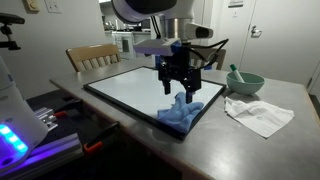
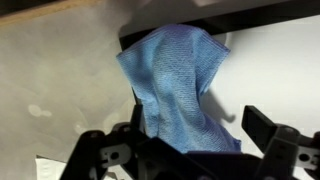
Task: Wipe the whiteboard with the blue towel
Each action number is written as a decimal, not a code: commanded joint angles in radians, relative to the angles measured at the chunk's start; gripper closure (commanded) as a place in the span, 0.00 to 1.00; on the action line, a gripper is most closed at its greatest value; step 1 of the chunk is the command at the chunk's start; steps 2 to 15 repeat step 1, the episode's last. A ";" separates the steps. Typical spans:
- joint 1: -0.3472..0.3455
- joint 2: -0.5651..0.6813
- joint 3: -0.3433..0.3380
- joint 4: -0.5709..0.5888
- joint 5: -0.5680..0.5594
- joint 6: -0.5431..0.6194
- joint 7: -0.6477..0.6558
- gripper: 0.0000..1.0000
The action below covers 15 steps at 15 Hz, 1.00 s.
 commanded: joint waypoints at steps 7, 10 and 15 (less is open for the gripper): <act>0.009 -0.054 -0.013 -0.022 -0.024 -0.050 0.074 0.00; 0.009 -0.054 -0.013 -0.022 -0.024 -0.050 0.074 0.00; 0.009 -0.054 -0.013 -0.022 -0.024 -0.050 0.074 0.00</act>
